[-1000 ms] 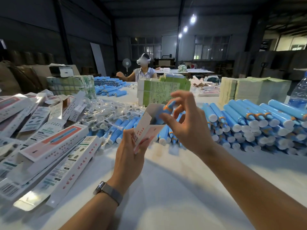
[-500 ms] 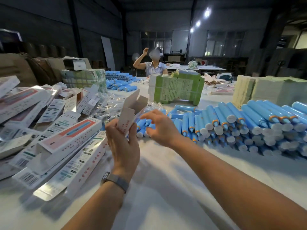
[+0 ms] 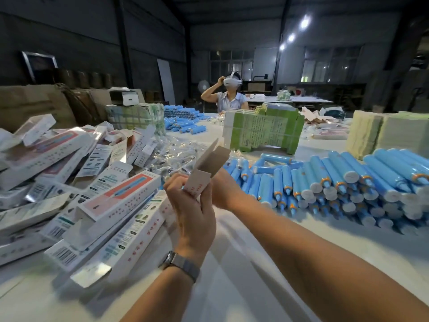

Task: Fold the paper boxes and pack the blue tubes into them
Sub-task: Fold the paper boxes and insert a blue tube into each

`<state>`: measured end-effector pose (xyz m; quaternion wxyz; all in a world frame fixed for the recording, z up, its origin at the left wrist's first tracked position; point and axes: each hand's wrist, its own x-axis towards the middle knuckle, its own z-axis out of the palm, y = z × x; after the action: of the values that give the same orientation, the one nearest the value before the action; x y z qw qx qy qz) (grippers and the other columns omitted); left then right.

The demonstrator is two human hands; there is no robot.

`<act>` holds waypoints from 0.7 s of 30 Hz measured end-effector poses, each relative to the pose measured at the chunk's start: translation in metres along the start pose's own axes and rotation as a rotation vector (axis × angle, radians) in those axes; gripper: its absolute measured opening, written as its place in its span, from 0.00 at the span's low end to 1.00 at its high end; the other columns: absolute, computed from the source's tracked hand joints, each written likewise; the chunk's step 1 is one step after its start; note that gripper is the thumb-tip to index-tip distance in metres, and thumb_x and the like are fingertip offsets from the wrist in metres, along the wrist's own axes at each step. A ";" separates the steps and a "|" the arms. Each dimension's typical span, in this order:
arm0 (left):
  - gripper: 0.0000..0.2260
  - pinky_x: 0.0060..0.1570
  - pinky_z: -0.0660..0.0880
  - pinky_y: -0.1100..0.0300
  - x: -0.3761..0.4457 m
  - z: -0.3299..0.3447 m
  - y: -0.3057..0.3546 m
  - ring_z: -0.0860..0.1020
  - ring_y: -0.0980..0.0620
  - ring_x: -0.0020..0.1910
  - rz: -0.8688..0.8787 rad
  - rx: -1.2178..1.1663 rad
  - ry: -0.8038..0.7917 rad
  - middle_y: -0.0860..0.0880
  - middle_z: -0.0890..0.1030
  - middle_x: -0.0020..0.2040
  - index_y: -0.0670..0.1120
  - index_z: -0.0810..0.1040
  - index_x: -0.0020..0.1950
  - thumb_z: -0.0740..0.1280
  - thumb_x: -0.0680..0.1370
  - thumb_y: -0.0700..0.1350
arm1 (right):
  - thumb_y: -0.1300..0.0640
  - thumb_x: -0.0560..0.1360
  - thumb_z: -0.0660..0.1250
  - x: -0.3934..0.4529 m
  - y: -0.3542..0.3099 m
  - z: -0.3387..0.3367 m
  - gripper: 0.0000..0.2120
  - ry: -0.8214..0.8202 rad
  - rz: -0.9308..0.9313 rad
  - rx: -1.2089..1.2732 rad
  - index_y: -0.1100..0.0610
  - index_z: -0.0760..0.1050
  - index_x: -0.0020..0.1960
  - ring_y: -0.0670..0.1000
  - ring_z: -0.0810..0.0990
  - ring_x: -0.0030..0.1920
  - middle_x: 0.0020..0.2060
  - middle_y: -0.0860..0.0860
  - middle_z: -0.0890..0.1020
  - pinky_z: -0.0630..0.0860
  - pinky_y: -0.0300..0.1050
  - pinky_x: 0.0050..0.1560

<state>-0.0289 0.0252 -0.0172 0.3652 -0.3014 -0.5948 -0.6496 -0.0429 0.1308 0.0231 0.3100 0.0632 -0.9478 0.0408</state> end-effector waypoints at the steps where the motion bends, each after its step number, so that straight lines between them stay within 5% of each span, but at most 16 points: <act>1: 0.14 0.55 0.67 0.64 0.000 0.000 0.001 0.68 0.49 0.53 0.017 -0.016 0.002 0.43 0.66 0.52 0.49 0.61 0.54 0.68 0.79 0.41 | 0.63 0.75 0.65 -0.002 0.004 -0.007 0.06 0.008 0.064 0.050 0.63 0.79 0.42 0.59 0.77 0.51 0.45 0.59 0.81 0.58 0.38 0.44; 5: 0.12 0.55 0.68 0.57 -0.006 0.004 0.004 0.68 0.43 0.50 0.070 -0.076 -0.041 0.42 0.65 0.51 0.44 0.62 0.54 0.64 0.80 0.46 | 0.59 0.74 0.62 -0.030 0.018 -0.054 0.09 0.256 0.202 0.316 0.59 0.76 0.36 0.49 0.70 0.35 0.31 0.40 0.71 0.61 0.40 0.40; 8: 0.14 0.58 0.67 0.65 -0.009 0.007 0.009 0.71 0.50 0.53 0.028 -0.094 -0.079 0.45 0.68 0.53 0.59 0.59 0.53 0.64 0.81 0.47 | 0.61 0.76 0.69 -0.058 0.024 -0.097 0.06 0.401 0.318 0.585 0.54 0.83 0.44 0.40 0.76 0.33 0.32 0.41 0.80 0.70 0.34 0.38; 14: 0.13 0.44 0.65 0.69 -0.016 0.009 0.010 0.66 0.55 0.42 0.037 -0.033 -0.157 0.51 0.67 0.46 0.52 0.59 0.52 0.65 0.79 0.43 | 0.55 0.66 0.77 -0.099 0.003 -0.166 0.05 0.560 0.248 1.009 0.47 0.83 0.40 0.44 0.71 0.26 0.30 0.45 0.79 0.69 0.36 0.27; 18: 0.14 0.38 0.61 0.63 -0.018 0.008 0.013 0.65 0.56 0.40 -0.009 -0.004 -0.179 0.54 0.67 0.44 0.51 0.59 0.53 0.66 0.80 0.46 | 0.61 0.65 0.78 -0.102 -0.012 -0.175 0.10 0.556 0.171 0.941 0.47 0.82 0.38 0.42 0.73 0.26 0.29 0.44 0.80 0.71 0.33 0.29; 21: 0.14 0.43 0.65 0.59 -0.020 0.009 0.015 0.70 0.49 0.43 0.039 0.010 -0.229 0.45 0.71 0.48 0.50 0.61 0.54 0.66 0.78 0.45 | 0.61 0.66 0.78 -0.100 -0.014 -0.168 0.11 0.600 0.188 0.786 0.48 0.80 0.40 0.45 0.75 0.28 0.31 0.47 0.81 0.73 0.37 0.30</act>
<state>-0.0058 0.0358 -0.0242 0.3087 -0.3833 -0.6300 -0.6007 0.1368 0.1461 0.1001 0.5165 0.0749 -0.7316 0.4387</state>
